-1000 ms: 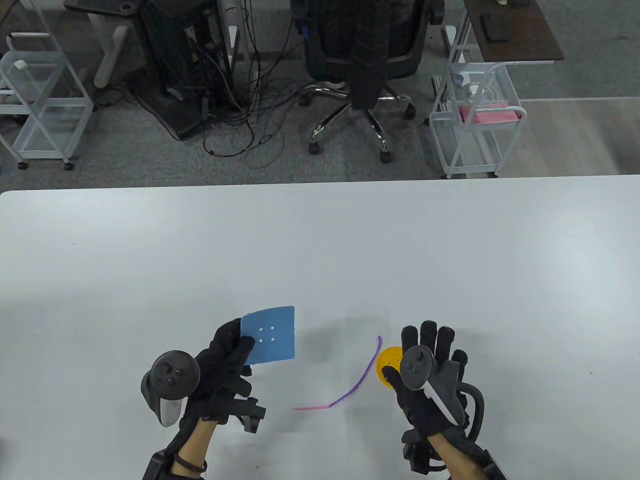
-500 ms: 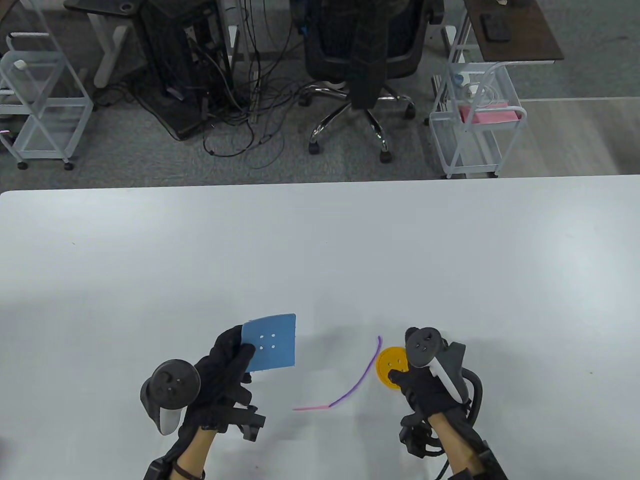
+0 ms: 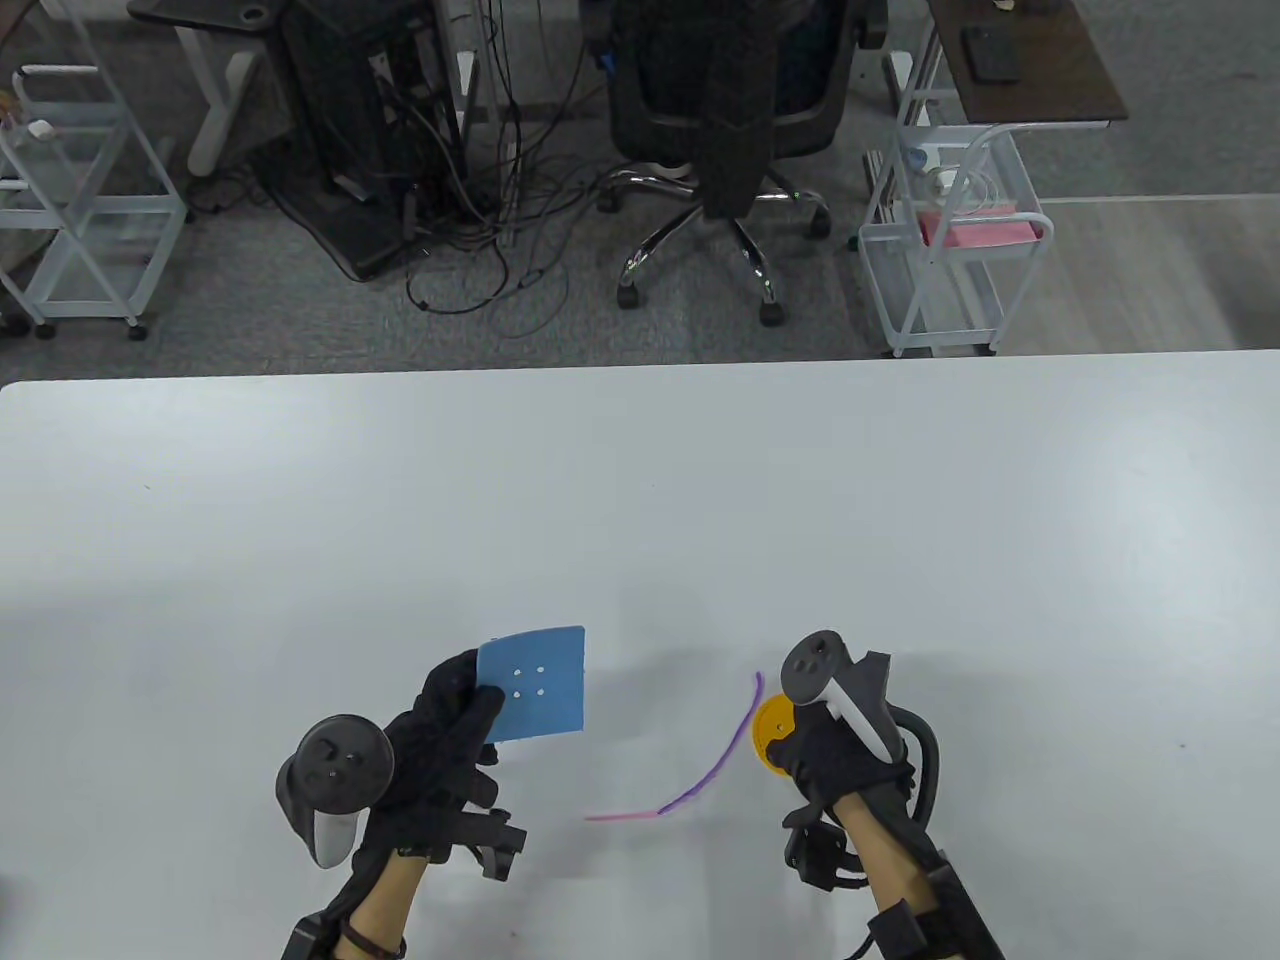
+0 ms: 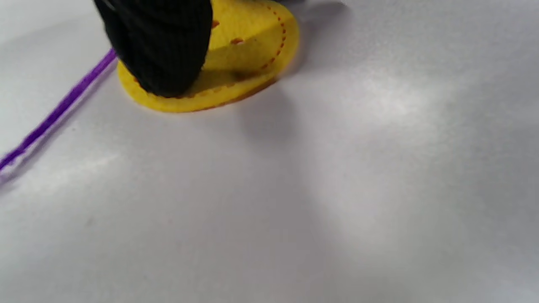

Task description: Sew button in X pattern

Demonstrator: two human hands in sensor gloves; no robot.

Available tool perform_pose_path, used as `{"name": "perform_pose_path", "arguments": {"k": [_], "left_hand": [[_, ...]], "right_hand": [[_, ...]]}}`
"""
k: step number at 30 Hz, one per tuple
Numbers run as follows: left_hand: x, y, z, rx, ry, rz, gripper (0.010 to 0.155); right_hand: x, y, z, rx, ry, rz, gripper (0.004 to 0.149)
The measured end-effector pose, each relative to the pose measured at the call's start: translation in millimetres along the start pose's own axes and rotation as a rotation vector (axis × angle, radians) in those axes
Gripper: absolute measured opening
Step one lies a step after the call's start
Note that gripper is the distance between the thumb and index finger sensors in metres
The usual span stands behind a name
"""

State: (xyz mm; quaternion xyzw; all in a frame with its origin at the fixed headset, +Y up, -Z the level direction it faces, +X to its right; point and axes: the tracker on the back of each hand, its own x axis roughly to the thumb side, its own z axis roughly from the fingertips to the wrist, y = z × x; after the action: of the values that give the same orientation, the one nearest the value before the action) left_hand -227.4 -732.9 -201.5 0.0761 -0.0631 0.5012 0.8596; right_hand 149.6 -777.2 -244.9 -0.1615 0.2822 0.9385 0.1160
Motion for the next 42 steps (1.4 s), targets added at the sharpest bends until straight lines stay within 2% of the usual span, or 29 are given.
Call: {"name": "perform_pose_path", "arguments": {"k": [5,11,19,25,31,42], "left_hand": [[-0.6,-0.1,-0.2,-0.002,-0.002,-0.005,0.041],[-1.3,-0.3,-0.3,-0.004,0.003,-0.011,0.041],[-1.5,-0.4,-0.4,-0.003,0.004,-0.012,0.041],[-1.6,-0.4,-0.2,-0.004,0.001,-0.007,0.041],[-1.6,-0.6,-0.1,-0.005,-0.003,-0.005,0.041],[2.7,2.5,2.4,0.011,-0.022,0.015,0.041]], "right_hand": [[8.0,-3.3,-3.0,0.010,0.026,0.036,0.085],[8.5,-3.9,-3.3,-0.032,0.049,0.031,0.080],[5.2,-4.4,-1.1,-0.154,0.089,-0.002,0.061],[2.8,-1.9,5.8,-0.258,0.114,0.012,0.055],[2.7,-1.7,8.4,-0.304,0.131,0.032,0.049],[-26.3,-23.4,22.4,-0.327,0.117,-0.188,0.041]]}}
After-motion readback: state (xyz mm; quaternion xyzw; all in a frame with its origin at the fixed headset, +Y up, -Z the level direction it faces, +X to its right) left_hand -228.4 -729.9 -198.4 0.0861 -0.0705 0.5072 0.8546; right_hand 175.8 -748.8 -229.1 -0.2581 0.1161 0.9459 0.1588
